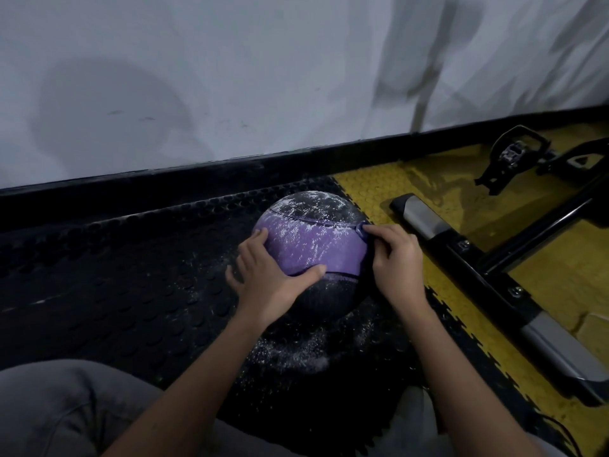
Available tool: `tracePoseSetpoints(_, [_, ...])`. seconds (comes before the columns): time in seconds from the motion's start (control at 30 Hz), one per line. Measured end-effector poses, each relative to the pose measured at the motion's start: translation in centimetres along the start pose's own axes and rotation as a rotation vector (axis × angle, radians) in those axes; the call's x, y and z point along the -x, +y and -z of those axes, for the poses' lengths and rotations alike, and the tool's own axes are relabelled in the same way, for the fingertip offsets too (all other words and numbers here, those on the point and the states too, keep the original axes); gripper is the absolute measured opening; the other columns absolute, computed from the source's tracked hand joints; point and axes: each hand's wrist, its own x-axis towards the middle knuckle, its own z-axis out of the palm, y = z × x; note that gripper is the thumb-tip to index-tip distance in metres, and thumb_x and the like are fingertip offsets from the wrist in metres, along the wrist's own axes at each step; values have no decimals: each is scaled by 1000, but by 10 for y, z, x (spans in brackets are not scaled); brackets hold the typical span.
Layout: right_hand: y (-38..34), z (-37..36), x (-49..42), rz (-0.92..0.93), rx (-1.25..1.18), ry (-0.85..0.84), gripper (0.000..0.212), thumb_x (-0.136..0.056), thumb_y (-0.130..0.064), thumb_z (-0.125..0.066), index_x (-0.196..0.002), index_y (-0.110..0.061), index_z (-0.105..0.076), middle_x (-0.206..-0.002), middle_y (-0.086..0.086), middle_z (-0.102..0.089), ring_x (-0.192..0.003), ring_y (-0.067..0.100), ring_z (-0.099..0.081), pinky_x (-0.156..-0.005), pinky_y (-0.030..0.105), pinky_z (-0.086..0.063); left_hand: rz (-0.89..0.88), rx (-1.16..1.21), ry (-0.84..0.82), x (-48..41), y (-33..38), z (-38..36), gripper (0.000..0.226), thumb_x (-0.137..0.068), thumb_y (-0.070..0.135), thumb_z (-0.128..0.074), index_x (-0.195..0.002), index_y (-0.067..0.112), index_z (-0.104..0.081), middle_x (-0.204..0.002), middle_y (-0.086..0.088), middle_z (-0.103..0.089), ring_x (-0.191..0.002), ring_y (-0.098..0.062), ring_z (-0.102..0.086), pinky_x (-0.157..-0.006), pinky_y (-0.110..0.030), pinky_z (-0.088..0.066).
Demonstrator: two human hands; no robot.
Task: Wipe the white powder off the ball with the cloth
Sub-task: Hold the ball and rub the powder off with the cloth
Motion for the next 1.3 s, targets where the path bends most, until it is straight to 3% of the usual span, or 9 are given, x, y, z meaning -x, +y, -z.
tracePoseSetpoints(0.23, [-12, -2, 24, 20, -34, 57, 25, -84, 8, -59, -102, -5, -71, -99, 4, -68, -86, 20, -44, -80, -3, -24, -12, 25, 12, 1, -9, 6, 113, -55, 64, -74, -141, 19, -17, -140, 5, -19, -135, -13, -18, -114, -47, 1])
tracePoseSetpoints(0.37, [-21, -3, 43, 75, -27, 66, 28, -80, 10, -62, -102, -4, -71, -96, 4, -67, -83, 18, -42, -81, 2, -27, -14, 118, -9, -1, -10, 19, 115, -41, 82, -44, -136, 21, -26, -126, 13, -24, -131, -12, -28, -113, -44, 3])
tracePoseSetpoints(0.43, [-25, -4, 57, 114, -14, 73, 30, -78, 10, -62, -103, -3, -71, -95, 5, -67, -83, 15, -39, -80, 8, -28, -1, 109, -3, -1, -10, 21, 113, -41, 84, -41, -134, 22, -28, -121, 17, -22, -128, -10, -30, -111, -45, 5])
tracePoseSetpoints(0.6, [-26, 5, 43, 78, -36, 31, 28, -82, 9, -59, -103, -6, -71, -98, 3, -66, -86, 21, -45, -78, 4, -27, 10, 77, -6, -2, -10, 19, 115, -37, 86, -46, -132, 23, -29, -122, 18, -23, -129, -12, -32, -111, -48, 6])
tracePoseSetpoints(0.67, [-20, 7, 18, -10, -21, 0, 28, -88, 6, -54, -108, -7, -69, -105, 3, -65, -94, 25, -47, -71, 11, -25, 22, 83, -30, -6, -5, 18, 114, -42, 86, -59, -132, 23, -30, -129, 14, -27, -130, -12, -31, -111, -48, 5])
tracePoseSetpoints(0.8, [-3, 6, -9, -69, -49, -96, 30, -92, 3, -49, -113, -10, -67, -110, 4, -64, -104, 28, -52, -82, 21, -32, 17, 79, -9, -13, 0, 16, 93, -60, 67, -69, -132, 21, -31, -135, 9, -29, -130, -12, -32, -113, -49, 3])
tracePoseSetpoints(0.9, [-4, 7, -1, -30, -48, -110, 29, -91, 3, -51, -111, -11, -68, -107, 2, -65, -98, 26, -52, -77, 11, -30, 38, 87, -43, -16, -4, 21, 111, -40, 82, -57, -130, 23, -31, -134, 10, -28, -129, -12, -34, -112, -48, 3])
tracePoseSetpoints(1.0, [-14, 6, 15, 14, -40, -57, 28, -88, 5, -55, -109, -8, -69, -103, 2, -66, -91, 25, -50, -77, -2, -24, 50, 122, -61, -13, -8, 27, 114, -33, 82, -47, -129, 24, -30, -133, 10, -28, -126, -13, -35, -113, -48, 4])
tracePoseSetpoints(1.3, [-33, 16, 82, 177, -57, -26, 28, -79, 7, -64, -103, -7, -72, -96, 0, -66, -84, 16, -46, -80, 9, -32, 73, 9, -82, 14, -10, 36, 128, -27, 84, -45, -136, 21, -21, -141, 4, -20, -136, -15, -12, -114, -47, 0])
